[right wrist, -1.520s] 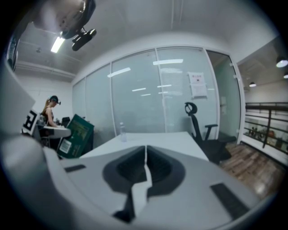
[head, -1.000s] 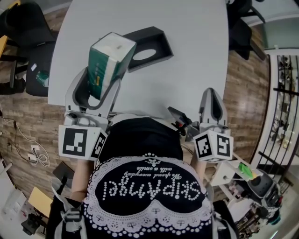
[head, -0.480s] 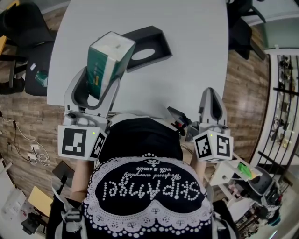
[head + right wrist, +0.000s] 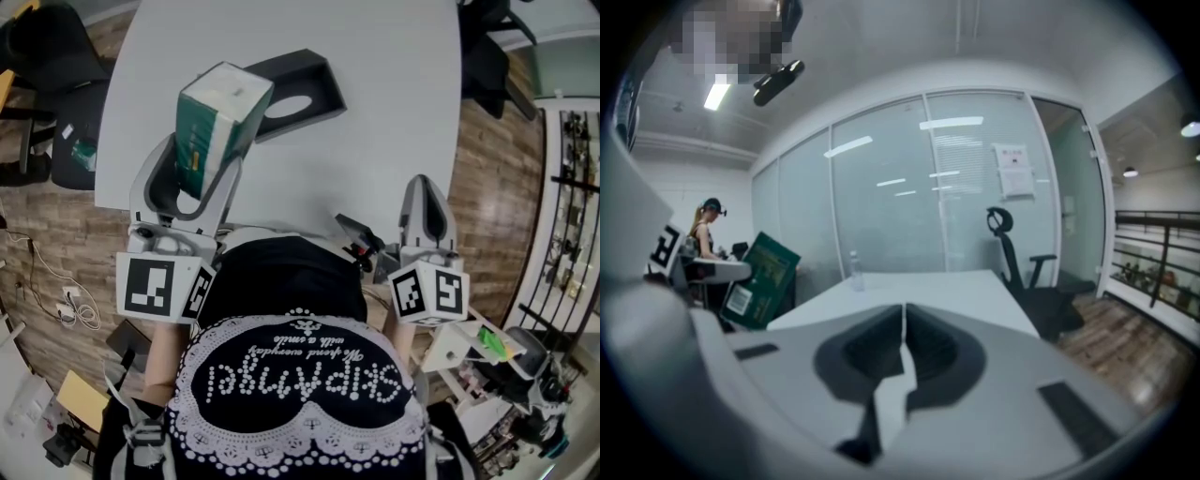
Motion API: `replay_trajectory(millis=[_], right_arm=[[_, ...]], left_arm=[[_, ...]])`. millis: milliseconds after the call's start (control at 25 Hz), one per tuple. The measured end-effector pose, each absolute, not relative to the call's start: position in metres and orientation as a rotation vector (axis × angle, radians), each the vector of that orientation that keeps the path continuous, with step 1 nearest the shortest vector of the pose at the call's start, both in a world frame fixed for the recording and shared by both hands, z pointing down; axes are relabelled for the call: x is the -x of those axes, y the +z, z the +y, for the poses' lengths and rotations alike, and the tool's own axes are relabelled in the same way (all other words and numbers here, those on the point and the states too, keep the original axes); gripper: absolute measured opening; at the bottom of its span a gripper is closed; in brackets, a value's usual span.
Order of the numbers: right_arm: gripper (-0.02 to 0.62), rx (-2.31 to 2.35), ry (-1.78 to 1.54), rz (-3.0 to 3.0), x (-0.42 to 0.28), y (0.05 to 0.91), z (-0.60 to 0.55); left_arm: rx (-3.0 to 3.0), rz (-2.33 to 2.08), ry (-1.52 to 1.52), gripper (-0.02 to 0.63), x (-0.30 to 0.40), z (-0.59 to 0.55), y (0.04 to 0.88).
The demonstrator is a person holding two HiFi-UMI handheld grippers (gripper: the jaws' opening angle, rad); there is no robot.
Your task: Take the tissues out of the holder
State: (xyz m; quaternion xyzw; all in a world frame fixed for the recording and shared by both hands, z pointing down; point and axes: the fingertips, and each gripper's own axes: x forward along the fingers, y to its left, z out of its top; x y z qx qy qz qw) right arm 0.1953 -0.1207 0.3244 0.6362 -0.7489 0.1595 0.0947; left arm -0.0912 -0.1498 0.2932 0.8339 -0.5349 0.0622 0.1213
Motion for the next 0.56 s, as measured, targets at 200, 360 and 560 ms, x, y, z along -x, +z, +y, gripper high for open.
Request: replay_trajectory(millis=[200, 360, 560], right_arm=[[0.034, -1.882, 0.474, -2.222, -0.1942, 0.3236, -0.1204], [0.034, -1.882, 0.47, -2.221, -0.1933, 0.3251, -0.1206], [0.034, -1.883, 0.471, -2.215, -0.1932, 0.3276, -0.12]], left_arm=[[-2.433, -1.565, 0.183, 0.333, 0.0923, -0.1492, 0.2922], [-2.435, -1.572, 0.17, 0.333, 0.0939, -0.1512, 0.293], [-2.438, -1.561, 0.187, 0.333, 0.0944, -0.151, 0.2975]])
